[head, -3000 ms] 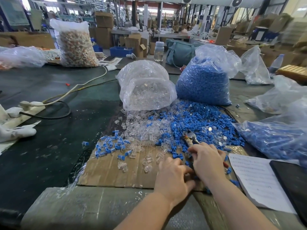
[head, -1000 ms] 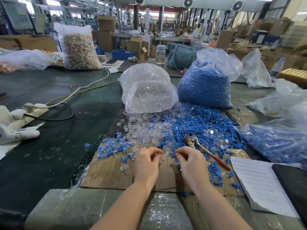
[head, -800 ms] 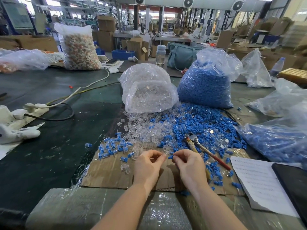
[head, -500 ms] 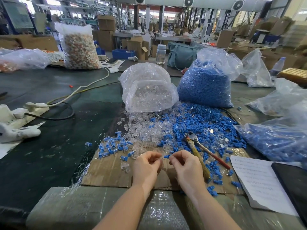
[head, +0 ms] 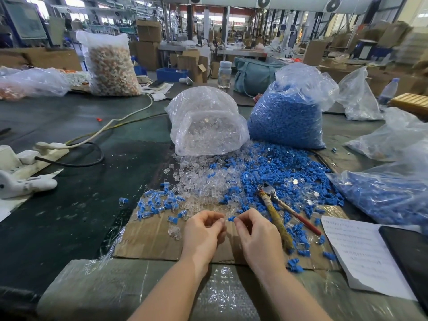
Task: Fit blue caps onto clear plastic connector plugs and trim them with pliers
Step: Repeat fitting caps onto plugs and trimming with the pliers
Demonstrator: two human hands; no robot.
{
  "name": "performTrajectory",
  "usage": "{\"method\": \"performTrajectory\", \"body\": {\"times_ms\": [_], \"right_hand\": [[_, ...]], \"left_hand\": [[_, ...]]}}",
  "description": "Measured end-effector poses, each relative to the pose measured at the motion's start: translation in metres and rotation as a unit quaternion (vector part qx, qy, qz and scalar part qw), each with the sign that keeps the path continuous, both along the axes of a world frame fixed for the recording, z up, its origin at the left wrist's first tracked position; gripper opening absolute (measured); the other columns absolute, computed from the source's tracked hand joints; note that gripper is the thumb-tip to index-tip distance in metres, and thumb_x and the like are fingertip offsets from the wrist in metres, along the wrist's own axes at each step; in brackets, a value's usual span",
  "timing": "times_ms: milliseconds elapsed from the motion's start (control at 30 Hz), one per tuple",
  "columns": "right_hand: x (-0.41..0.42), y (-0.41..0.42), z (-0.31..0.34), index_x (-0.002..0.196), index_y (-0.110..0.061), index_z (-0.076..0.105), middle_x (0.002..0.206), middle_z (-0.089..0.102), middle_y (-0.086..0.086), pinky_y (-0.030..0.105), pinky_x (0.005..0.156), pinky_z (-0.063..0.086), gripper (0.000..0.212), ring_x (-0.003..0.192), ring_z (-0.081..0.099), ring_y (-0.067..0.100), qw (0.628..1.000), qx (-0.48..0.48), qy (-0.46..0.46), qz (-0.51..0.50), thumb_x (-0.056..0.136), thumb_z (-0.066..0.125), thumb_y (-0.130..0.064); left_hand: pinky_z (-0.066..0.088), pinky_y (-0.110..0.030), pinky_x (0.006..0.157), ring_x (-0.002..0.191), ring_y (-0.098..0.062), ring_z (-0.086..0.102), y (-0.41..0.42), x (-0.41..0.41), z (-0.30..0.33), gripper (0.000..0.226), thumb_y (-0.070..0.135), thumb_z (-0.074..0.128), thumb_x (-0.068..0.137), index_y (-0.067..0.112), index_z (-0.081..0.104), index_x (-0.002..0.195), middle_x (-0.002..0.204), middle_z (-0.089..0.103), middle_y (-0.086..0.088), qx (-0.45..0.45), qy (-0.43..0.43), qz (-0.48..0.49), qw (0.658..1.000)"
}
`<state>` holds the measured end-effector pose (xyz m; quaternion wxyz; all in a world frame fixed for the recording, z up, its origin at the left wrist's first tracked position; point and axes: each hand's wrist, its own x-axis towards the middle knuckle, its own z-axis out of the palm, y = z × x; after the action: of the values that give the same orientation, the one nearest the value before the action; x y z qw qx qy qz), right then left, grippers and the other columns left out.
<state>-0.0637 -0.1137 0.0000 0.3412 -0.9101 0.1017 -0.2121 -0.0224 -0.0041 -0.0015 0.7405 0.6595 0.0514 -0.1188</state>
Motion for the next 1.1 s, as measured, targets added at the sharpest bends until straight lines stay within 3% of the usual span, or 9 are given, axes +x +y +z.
{"method": "performTrajectory", "body": {"times_ms": [433,633,800,967,1100], "right_hand": [[-0.002,0.008,-0.006,0.082,-0.019,0.056,0.077,0.058,-0.008,0.029,0.07,0.043,0.017,0.078,0.052,0.011,0.999,-0.043,0.002,0.0,0.093,0.053,-0.031],[-0.001,0.007,-0.003,0.078,-0.014,0.061,0.075,0.063,-0.004,0.031,0.07,0.042,0.017,0.076,0.055,0.015,1.0,-0.001,-0.007,0.006,0.09,0.059,-0.027],[-0.003,0.0,0.003,0.086,-0.017,0.07,0.079,0.068,-0.007,0.033,0.078,0.049,0.008,0.079,0.061,0.01,0.998,0.044,0.008,0.047,0.087,0.065,-0.023],[-0.004,-0.005,0.003,0.09,-0.023,0.07,0.082,0.066,-0.014,0.029,0.08,0.05,0.006,0.082,0.059,0.003,0.997,0.041,0.009,0.066,0.086,0.067,-0.022],[-0.005,-0.006,0.004,0.103,-0.027,0.066,0.086,0.062,-0.016,0.026,0.083,0.05,0.021,0.085,0.057,0.002,0.996,0.043,0.0,0.079,0.085,0.067,-0.016]], "left_hand": [[0.056,-0.027,0.057,0.064,-0.018,0.068,-0.002,-0.008,0.004,0.011,0.005,0.058,0.089,0.011,0.065,0.086,0.074,0.071,-0.011,0.047,-0.019,-0.005,0.999],[0.058,-0.031,0.066,0.066,-0.015,0.067,-0.004,-0.011,0.005,0.012,0.001,0.059,0.087,0.011,0.066,0.086,0.072,0.069,-0.006,0.092,-0.094,0.001,0.991],[0.055,-0.026,0.057,0.063,-0.012,0.066,0.0,-0.012,0.004,0.01,0.006,0.059,0.088,0.013,0.067,0.087,0.073,0.069,-0.008,0.033,-0.034,0.009,0.999],[0.056,-0.029,0.058,0.062,-0.016,0.067,0.001,-0.011,0.004,0.007,0.004,0.062,0.086,0.011,0.066,0.087,0.075,0.069,-0.011,0.007,-0.004,0.005,1.0],[0.055,-0.026,0.054,0.061,-0.017,0.066,0.001,-0.013,0.006,0.008,0.004,0.062,0.086,0.01,0.066,0.088,0.078,0.069,-0.015,0.003,0.009,-0.008,1.0]]}}
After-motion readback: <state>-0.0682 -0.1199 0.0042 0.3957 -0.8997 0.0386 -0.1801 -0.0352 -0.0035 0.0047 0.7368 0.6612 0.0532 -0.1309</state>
